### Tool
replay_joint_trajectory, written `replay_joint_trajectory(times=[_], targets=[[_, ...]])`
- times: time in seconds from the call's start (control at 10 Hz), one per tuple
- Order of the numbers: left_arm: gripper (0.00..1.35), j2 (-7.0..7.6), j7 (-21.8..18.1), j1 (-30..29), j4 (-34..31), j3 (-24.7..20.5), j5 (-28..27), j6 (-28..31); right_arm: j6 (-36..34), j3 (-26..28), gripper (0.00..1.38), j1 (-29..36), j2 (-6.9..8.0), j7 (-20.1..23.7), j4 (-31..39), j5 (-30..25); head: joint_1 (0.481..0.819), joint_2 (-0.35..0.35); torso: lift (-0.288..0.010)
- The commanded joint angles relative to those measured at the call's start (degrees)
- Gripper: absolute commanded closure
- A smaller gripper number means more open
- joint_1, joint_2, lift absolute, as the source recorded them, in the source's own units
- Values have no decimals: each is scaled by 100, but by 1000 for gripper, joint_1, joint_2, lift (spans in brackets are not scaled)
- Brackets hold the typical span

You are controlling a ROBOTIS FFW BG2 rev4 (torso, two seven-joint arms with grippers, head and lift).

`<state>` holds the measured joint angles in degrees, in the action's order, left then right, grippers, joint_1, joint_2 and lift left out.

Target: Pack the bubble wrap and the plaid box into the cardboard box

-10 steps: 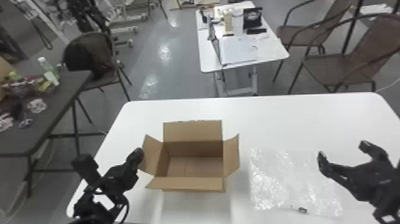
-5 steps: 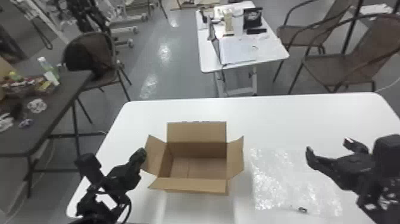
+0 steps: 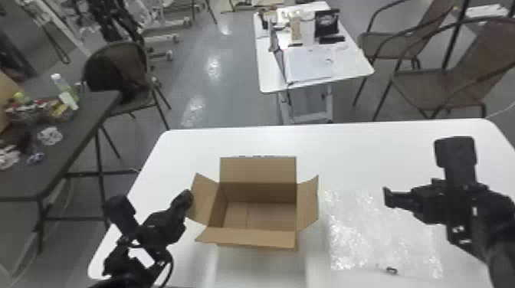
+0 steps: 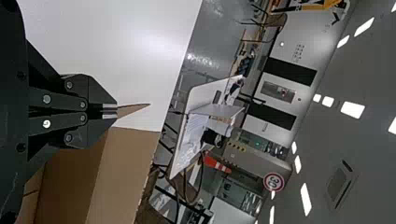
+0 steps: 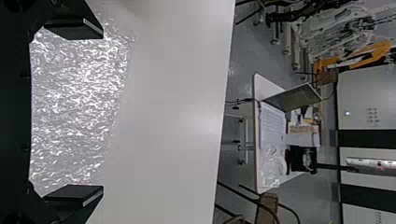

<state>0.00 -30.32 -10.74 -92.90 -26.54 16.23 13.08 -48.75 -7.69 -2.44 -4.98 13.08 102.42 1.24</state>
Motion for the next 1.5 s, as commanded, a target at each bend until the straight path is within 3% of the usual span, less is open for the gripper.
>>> replay_joint_trajectory(times=[0.0, 0.2, 0.4, 0.7, 0.9, 1.1, 1.4], targets=[[1171, -15, 0, 28, 0, 26, -41, -7, -1471, -74, 130, -451, 50, -183, 226, -80, 695, 241, -18], [1171, -15, 0, 37, 0, 43, -76, -7, -2491, -83, 130, -838, 50, -315, 235, -150, 695, 222, -18], [1171, -15, 0, 37, 0, 61, -85, 2, -3176, -145, 130, -1154, 41, -306, -301, -36, 695, 213, -18], [1171, -15, 0, 37, 0, 78, -164, 2, -3563, -180, 125, -1532, 32, -306, -1119, 298, 695, 215, -18], [1171, -15, 0, 63, 0, 105, -208, -16, -3492, -320, 125, -1866, 67, -306, -1769, 325, 695, 220, -18], [1171, -15, 0, 90, 0, 175, -261, -25, -3159, -400, 124, -2367, 24, 54, -3096, 720, 695, 226, -18], [1171, -15, 9, 90, 18, 193, -304, -16, -2904, -909, 124, -2894, 94, 327, -4116, 492, 695, 228, -18]])
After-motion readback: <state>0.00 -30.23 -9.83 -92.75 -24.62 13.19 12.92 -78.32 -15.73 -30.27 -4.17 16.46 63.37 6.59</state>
